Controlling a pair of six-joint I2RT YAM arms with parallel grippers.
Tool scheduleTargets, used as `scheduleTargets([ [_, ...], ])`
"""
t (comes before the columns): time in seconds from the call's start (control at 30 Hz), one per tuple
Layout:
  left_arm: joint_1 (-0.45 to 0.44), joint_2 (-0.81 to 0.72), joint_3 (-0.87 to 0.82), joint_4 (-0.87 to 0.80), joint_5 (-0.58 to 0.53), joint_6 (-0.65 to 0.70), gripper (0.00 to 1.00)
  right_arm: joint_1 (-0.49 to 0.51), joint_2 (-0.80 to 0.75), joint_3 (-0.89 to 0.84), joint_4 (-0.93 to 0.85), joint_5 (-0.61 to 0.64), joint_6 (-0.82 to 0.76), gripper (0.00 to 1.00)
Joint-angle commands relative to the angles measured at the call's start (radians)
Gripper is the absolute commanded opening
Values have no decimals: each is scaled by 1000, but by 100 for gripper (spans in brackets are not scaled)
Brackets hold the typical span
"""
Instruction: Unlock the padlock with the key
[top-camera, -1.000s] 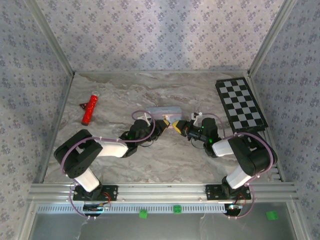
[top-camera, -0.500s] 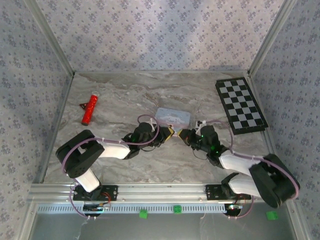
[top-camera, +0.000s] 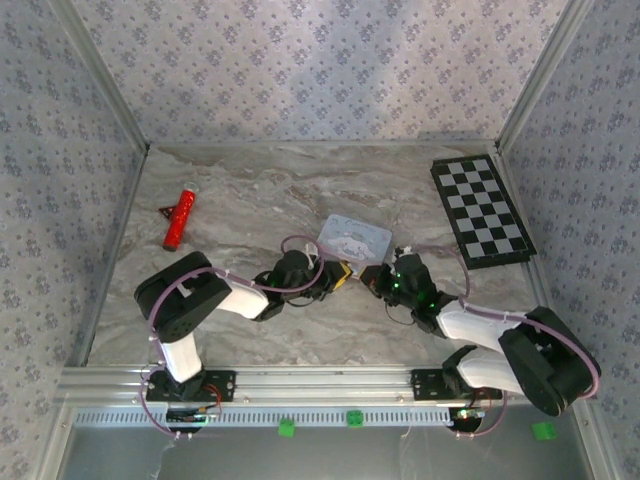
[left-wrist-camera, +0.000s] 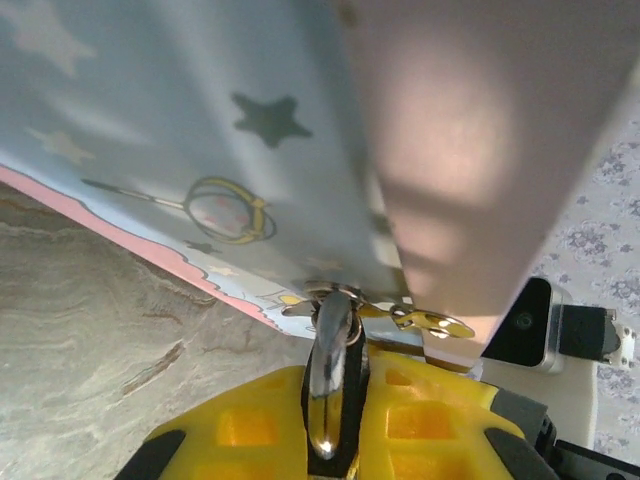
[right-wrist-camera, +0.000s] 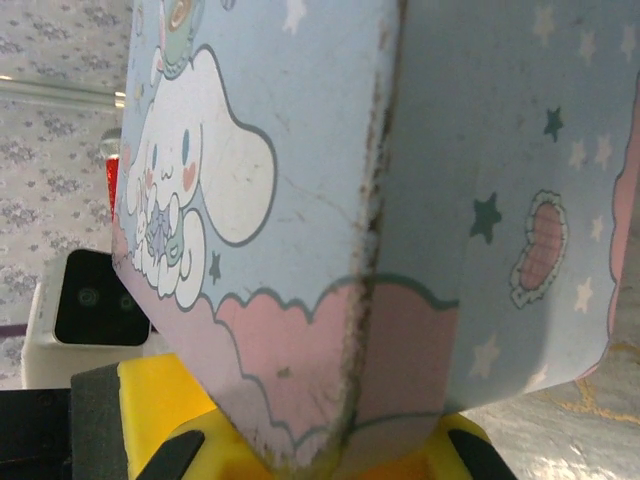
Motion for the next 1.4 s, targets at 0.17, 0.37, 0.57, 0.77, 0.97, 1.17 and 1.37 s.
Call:
scheduleTargets([
  [0.17, -70, -23, -5, 122, -7, -48, 0, 126, -17, 33, 259, 77, 68, 0],
  [0.37, -84, -30, 12, 180, -54, -94, 0, 170, 23, 33, 316, 122, 114, 0],
  [0.57, -89, -89, 39, 140, -107, -102, 0, 196, 92, 43, 398, 116, 147, 0],
  [0.77, -90, -109, 46, 134, -142, -112, 0, 212, 104, 61, 405, 126, 160, 0],
  [0.97, -97, -90, 75, 164, -142, -115, 0, 227, 142, 74, 443, 122, 188, 0],
  [1.17, -102, -76, 84, 167, -138, -116, 0, 237, 167, 89, 464, 119, 191, 0],
  [1.37, -108, -70, 93, 194, -113, -111, 0, 186, 173, 87, 462, 69, 174, 0],
])
